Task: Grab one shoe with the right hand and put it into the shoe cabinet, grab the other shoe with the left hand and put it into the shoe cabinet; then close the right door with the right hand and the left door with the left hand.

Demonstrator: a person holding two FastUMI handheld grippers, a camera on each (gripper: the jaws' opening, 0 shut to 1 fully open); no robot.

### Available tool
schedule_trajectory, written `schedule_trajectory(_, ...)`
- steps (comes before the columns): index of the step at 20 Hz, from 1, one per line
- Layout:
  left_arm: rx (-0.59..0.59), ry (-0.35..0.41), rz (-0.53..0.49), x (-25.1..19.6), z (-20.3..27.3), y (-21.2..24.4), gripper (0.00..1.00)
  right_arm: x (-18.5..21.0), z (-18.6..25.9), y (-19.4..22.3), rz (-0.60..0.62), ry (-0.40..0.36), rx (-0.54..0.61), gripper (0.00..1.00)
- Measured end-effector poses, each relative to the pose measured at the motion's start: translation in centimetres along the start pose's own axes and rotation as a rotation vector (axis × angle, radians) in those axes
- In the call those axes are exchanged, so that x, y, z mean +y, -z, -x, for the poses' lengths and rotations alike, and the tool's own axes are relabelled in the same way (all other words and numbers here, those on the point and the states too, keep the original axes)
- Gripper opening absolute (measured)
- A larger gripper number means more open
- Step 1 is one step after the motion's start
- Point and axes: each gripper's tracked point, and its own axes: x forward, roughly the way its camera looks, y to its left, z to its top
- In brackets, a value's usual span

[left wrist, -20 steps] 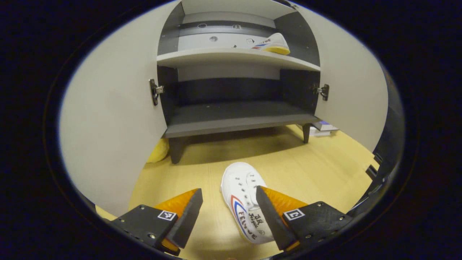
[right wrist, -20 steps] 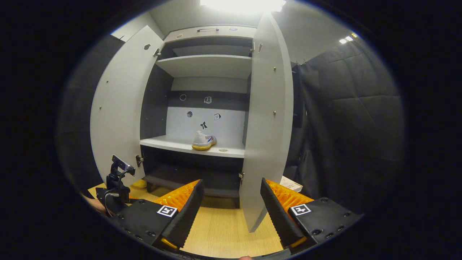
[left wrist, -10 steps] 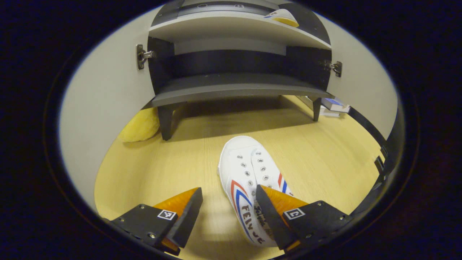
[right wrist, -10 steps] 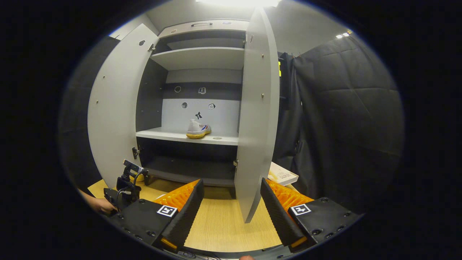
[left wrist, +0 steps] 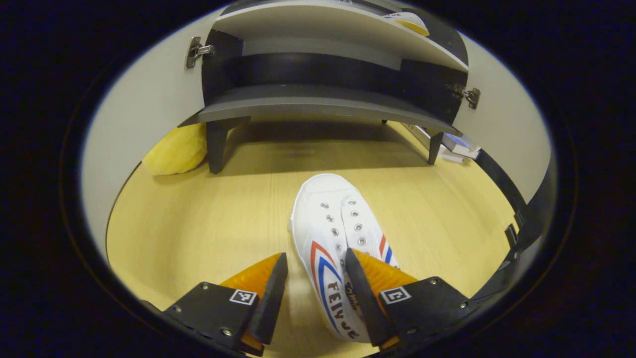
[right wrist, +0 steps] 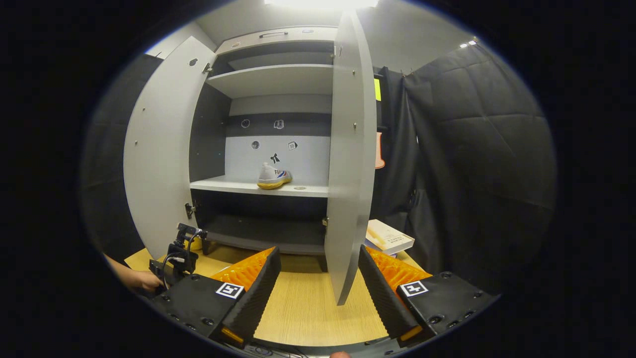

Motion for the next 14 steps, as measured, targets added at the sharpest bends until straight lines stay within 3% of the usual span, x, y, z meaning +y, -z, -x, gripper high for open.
schedule_trajectory(2, 0.016, -0.002, -0.012, -0.2, 0.1, 0.0, 0.58, -0.1, 0.1, 0.0, -0.009, -0.008, 0.000, 0.98)
schedule_trajectory(5, 0.015, -0.028, -0.012, -0.1, 0.1, -0.1, 0.54, 0.0, 0.2, 0.1, -0.001, -0.016, -0.002, 0.98)
schedule_trajectory(6, 0.015, -0.025, -0.006, -0.2, 0.3, -0.2, 0.42, 0.0, 0.2, 0.2, 0.004, -0.020, 0.000, 0.98)
schedule_trajectory(8, 0.006, -0.039, -0.016, 0.3, 0.0, -0.5, 0.41, 0.1, 0.2, 0.5, 0.007, -0.027, 0.006, 0.98)
schedule_trajectory(9, 0.005, -0.034, -0.004, 0.3, 0.1, -0.6, 0.27, 0.1, 0.3, 0.5, 0.004, -0.029, 0.008, 0.98)
schedule_trajectory(10, 0.008, -0.029, -0.003, 0.2, 0.1, -0.6, 0.20, 0.1, 0.3, 0.5, 0.000, -0.030, 0.008, 0.98)
schedule_trajectory(11, -0.009, -0.046, -0.010, 0.5, -0.4, -0.7, 0.20, 0.1, 0.3, 0.5, -0.007, -0.029, 0.010, 0.98)
schedule_trajectory(12, -0.006, -0.047, -0.014, 0.3, -0.2, -0.7, 0.02, 0.2, 0.2, 0.5, -0.013, -0.032, 0.007, 0.98)
schedule_trajectory(14, -0.012, -0.057, -0.030, 0.4, 0.0, -1.1, 0.02, 0.3, 0.1, 0.1, -0.014, -0.037, -0.002, 0.98)
